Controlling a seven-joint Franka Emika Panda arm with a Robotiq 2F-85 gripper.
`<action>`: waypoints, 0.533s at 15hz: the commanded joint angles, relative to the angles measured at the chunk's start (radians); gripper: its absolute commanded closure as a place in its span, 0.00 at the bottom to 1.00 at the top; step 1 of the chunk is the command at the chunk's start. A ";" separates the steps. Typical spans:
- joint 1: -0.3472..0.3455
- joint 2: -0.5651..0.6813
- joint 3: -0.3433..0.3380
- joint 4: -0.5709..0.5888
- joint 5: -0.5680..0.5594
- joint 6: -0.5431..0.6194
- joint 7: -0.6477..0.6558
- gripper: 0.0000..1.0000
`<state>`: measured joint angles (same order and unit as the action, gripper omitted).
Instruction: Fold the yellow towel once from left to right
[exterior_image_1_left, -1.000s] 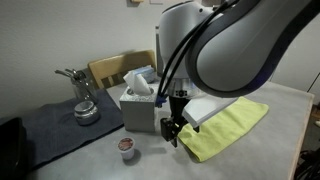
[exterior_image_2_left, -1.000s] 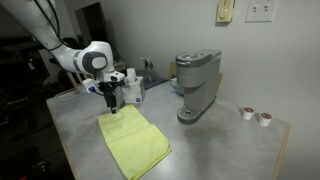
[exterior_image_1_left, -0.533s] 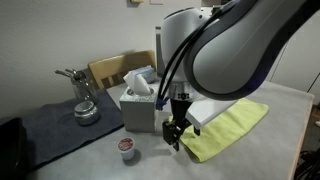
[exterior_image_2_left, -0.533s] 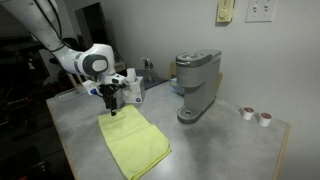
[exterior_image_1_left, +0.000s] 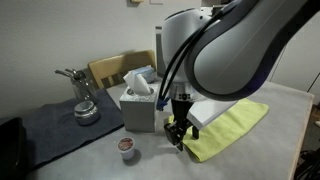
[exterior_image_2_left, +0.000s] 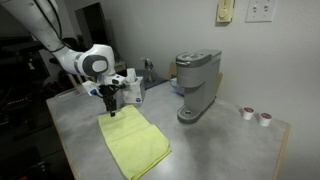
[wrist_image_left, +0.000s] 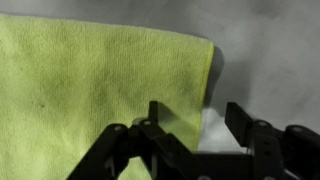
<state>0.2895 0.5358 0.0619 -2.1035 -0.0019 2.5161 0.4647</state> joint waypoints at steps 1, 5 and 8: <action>-0.012 0.009 0.005 -0.009 0.022 0.009 -0.038 0.31; -0.012 0.009 0.006 -0.013 0.022 0.010 -0.039 0.61; -0.011 0.009 0.008 -0.013 0.021 0.011 -0.041 0.83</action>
<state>0.2896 0.5361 0.0619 -2.1101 -0.0019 2.5155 0.4640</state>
